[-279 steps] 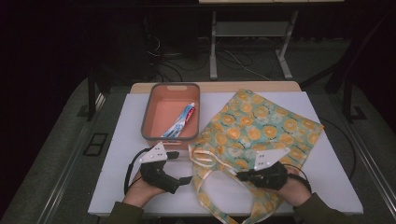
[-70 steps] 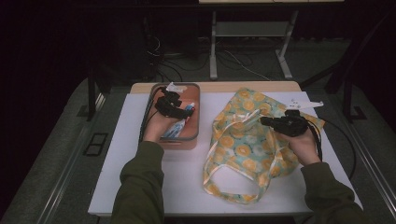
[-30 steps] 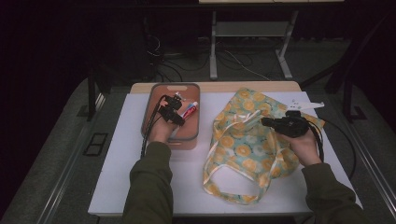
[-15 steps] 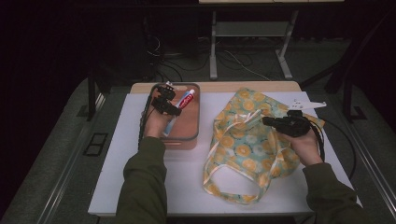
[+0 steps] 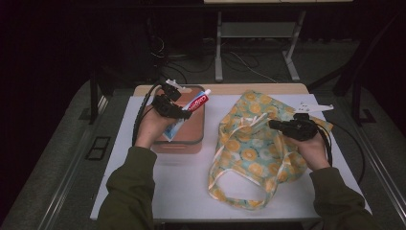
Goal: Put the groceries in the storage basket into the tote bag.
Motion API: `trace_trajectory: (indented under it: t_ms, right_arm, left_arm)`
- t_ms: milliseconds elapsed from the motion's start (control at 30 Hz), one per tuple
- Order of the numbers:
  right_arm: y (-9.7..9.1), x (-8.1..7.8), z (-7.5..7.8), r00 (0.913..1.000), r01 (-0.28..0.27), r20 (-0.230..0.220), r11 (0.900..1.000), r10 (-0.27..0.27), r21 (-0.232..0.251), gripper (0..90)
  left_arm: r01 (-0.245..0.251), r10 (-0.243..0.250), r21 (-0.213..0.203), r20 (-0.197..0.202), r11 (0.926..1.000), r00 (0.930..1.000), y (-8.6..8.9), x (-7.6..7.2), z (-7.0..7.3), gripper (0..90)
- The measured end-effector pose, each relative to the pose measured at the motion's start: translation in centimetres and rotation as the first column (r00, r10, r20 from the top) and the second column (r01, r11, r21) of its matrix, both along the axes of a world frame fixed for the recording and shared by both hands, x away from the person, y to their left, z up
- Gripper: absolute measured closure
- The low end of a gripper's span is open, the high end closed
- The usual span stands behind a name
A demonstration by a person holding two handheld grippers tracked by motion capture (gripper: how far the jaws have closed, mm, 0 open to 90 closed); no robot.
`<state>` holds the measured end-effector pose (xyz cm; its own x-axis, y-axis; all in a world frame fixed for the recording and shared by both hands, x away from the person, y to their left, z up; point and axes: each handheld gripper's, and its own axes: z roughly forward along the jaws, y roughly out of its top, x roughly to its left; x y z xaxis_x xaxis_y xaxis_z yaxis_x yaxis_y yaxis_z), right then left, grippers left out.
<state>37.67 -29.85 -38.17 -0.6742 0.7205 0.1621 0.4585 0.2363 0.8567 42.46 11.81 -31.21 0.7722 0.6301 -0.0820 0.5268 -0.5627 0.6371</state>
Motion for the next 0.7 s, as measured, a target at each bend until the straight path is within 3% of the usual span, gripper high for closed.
trace_trajectory:
  t_ms: [200, 367, 567, 700]
  right_arm:
    - [0.1, 0.0, 0.0, 1.0, 0.001, -0.003, 1.0, -0.001, 0.0, 89.8]
    - [0.2, 0.0, 0.0, 1.0, -0.002, -0.001, 1.0, 0.002, -0.001, 89.8]
    - [0.2, 0.0, 0.0, 1.0, -0.001, -0.003, 1.0, 0.001, -0.001, 89.8]
    - [0.2, -0.1, 0.0, 1.0, -0.002, -0.002, 1.0, 0.002, 0.0, 89.8]
  left_arm:
    - [0.085, -0.085, -0.005, 0.009, 0.9964, 0.9963, -1.6, -2.1, 0.1, 75.0]
    - [0.154, -0.155, 0.01, 0.022, 0.988, 0.9877, -3.4, -3.9, -0.2, 75.1]
    - [0.238, -0.238, 0.018, 0.025, 0.9712, 0.9709, -6.5, -6.0, -1.2, 75.1]
    - [0.288, -0.288, 0.026, 0.003, 0.9574, 0.9577, -8.8, -6.8, -2.3, 75.1]
